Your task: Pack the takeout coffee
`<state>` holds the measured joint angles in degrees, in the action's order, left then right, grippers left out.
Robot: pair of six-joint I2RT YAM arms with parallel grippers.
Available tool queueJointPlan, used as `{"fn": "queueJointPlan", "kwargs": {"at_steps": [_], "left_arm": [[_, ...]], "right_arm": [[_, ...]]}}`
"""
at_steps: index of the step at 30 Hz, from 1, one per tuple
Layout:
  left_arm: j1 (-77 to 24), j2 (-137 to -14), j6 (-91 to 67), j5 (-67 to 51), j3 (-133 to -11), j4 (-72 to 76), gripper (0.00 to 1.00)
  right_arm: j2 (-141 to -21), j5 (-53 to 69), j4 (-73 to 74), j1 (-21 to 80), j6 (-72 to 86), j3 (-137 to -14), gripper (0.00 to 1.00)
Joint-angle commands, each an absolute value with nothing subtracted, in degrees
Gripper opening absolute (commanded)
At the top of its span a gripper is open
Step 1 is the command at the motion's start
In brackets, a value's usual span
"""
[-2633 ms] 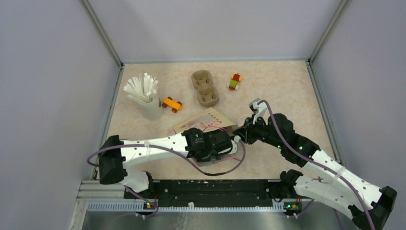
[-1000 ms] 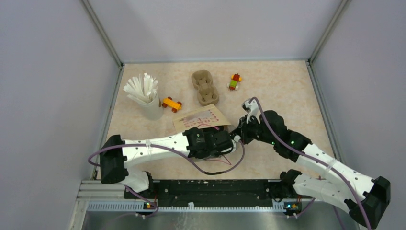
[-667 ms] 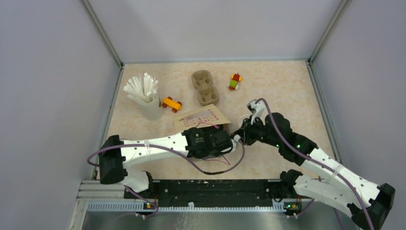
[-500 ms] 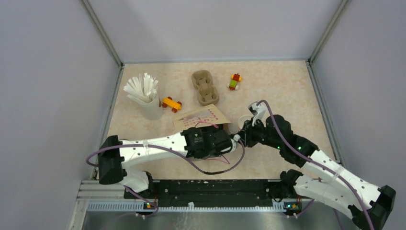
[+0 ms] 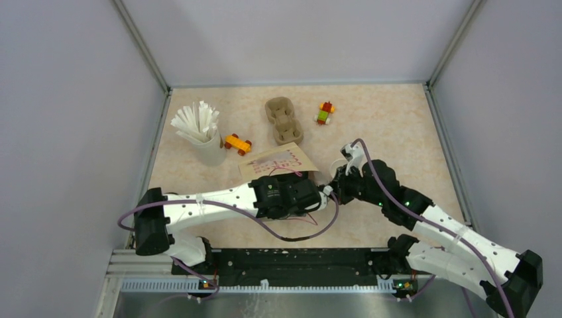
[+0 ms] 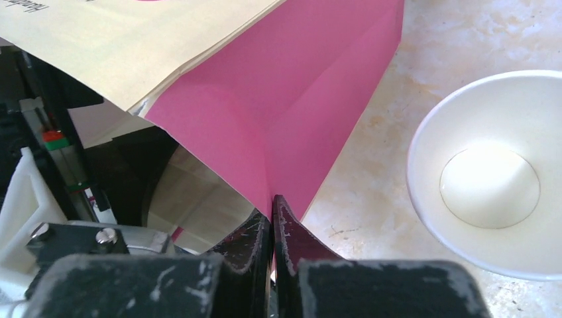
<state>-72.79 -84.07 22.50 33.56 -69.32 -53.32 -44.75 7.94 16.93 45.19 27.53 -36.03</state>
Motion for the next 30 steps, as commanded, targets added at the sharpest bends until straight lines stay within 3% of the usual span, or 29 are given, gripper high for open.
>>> {"fn": "queueJointPlan", "kwargs": {"at_steps": [1,30], "left_arm": [[-72.66,-81.01,23.54,34.77,-69.34,-52.03,0.23],[-69.38,-77.87,29.72,36.66,-67.79,-53.93,0.24]], "right_arm": [[-45.78,7.17,13.22,44.73,27.25,-37.66,0.0],[-47.64,8.71,13.8,44.73,26.32,-38.85,0.0]]}}
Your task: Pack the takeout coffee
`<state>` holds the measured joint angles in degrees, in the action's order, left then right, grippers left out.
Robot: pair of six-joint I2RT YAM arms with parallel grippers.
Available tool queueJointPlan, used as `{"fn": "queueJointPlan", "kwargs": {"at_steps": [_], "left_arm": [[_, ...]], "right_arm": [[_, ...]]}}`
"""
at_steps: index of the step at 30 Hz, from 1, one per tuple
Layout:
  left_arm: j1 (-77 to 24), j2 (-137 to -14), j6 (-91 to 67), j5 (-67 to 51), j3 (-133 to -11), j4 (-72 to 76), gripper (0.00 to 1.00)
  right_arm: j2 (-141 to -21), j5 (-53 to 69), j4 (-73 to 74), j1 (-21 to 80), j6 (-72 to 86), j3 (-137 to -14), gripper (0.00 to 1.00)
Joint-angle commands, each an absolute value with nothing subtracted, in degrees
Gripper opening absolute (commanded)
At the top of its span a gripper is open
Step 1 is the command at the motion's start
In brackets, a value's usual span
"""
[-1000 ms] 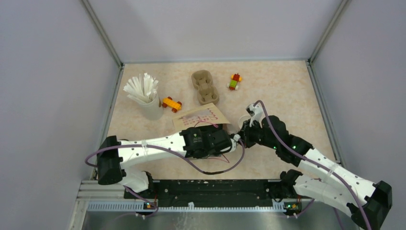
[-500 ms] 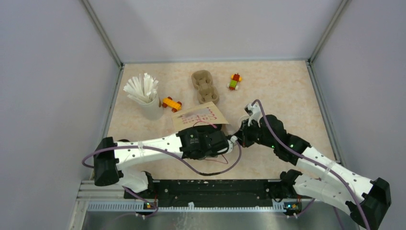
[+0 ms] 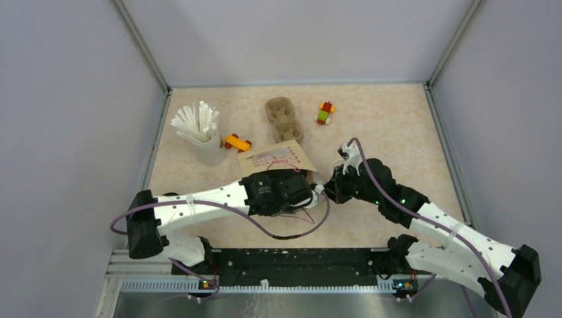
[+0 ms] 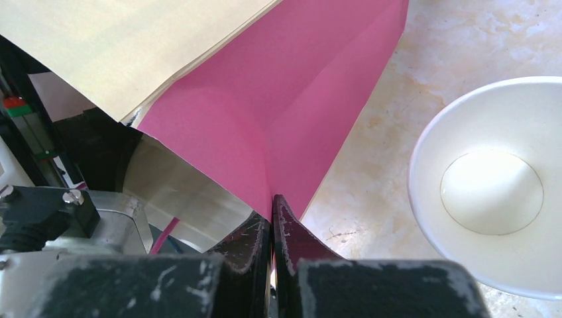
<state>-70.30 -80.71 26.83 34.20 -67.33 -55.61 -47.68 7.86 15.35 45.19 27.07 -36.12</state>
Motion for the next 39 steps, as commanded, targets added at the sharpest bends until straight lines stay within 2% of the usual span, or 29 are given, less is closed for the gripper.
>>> {"fn": "queueJointPlan", "kwargs": {"at_steps": [1,13,25,39], "left_arm": [[-69.09,-77.73,30.47,36.62,-67.99,-53.28,0.24],[-67.17,-76.75,37.04,39.25,-66.16,-49.09,0.24],[-66.98,-78.56,33.46,34.82,-67.43,-52.83,0.24],[-66.84,-75.5,33.52,32.49,-61.67,-46.37,0.23]], "right_arm": [[-47.72,8.82,13.78,44.67,26.35,-38.91,0.0],[-47.97,10.42,13.84,44.74,26.08,-39.57,0.0],[-49.56,10.28,17.82,44.69,25.89,-45.33,0.0],[-49.71,9.84,17.23,44.72,23.73,-41.71,0.0]]}}
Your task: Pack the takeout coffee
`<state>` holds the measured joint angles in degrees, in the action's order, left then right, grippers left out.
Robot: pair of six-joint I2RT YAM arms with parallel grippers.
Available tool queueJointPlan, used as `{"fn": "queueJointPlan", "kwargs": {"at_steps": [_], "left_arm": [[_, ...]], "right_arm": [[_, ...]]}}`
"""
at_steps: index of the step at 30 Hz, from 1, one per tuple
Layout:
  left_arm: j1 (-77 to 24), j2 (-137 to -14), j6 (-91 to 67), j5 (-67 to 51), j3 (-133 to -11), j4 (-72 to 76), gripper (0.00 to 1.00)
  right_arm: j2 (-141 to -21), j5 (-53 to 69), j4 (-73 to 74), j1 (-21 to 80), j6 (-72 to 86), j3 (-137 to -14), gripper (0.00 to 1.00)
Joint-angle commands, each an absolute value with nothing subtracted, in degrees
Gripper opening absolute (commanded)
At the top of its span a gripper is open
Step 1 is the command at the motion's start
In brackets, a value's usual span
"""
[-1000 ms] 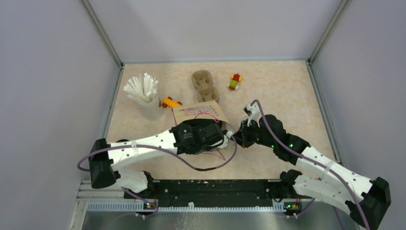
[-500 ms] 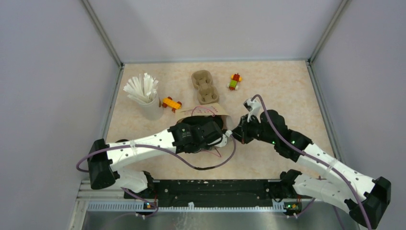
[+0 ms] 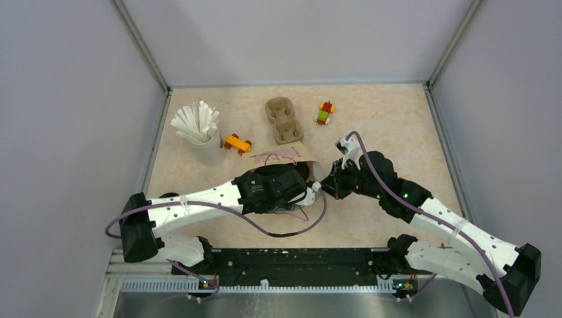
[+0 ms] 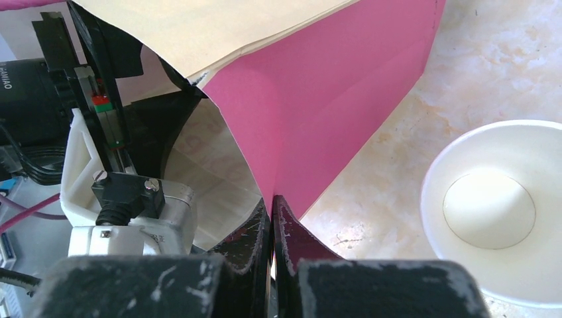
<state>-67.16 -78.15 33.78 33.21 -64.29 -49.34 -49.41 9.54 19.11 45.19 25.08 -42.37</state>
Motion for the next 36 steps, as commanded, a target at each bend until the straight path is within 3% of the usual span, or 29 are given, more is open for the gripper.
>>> {"fn": "queueJointPlan", "kwargs": {"at_steps": [1,36], "left_arm": [[-66.8,-75.42,33.84,32.96,-60.87,-46.26,0.23],[-62.49,-75.61,39.89,36.06,-54.06,-35.7,0.19]], "right_arm": [[-49.93,9.84,17.17,44.71,23.71,-41.73,0.0],[-49.98,11.6,14.48,44.73,26.56,-42.94,0.0]]}}
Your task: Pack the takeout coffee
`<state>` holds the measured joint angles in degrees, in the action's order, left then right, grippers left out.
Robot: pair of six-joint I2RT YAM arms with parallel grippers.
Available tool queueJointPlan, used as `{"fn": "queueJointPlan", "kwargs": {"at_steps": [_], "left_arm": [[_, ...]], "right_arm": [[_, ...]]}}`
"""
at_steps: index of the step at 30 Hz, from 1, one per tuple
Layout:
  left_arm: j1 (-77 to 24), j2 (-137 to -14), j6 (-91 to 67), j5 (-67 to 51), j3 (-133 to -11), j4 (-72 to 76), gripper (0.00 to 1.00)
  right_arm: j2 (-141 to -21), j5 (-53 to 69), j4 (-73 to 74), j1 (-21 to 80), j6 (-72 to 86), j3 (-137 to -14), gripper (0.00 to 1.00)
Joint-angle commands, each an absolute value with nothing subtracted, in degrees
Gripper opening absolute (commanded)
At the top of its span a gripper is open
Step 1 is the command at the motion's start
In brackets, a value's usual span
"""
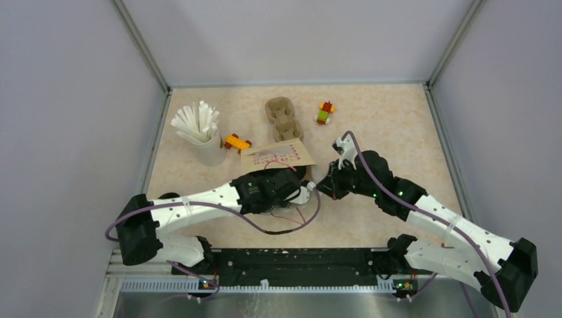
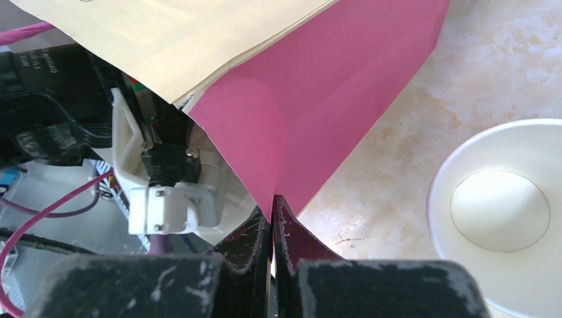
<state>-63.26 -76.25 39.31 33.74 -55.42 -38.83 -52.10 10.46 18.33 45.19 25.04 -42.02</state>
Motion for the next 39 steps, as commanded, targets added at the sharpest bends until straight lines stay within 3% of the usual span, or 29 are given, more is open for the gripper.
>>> {"fn": "queueJointPlan", "kwargs": {"at_steps": [1,18,39], "left_arm": [[-62.3,-75.79,40.06,36.71,-53.76,-34.74,0.19],[-61.26,-77.77,39.69,39.5,-53.68,-30.79,0.18],[-61.32,-80.27,31.98,37.84,-62.57,-43.65,0.17]], "right_arm": [[-49.67,11.88,14.25,44.74,26.97,-42.71,0.0],[-50.72,12.3,16.22,44.74,28.87,-43.69,0.0],[-52.49,13.41,13.63,44.74,30.33,-43.86,0.0]]}}
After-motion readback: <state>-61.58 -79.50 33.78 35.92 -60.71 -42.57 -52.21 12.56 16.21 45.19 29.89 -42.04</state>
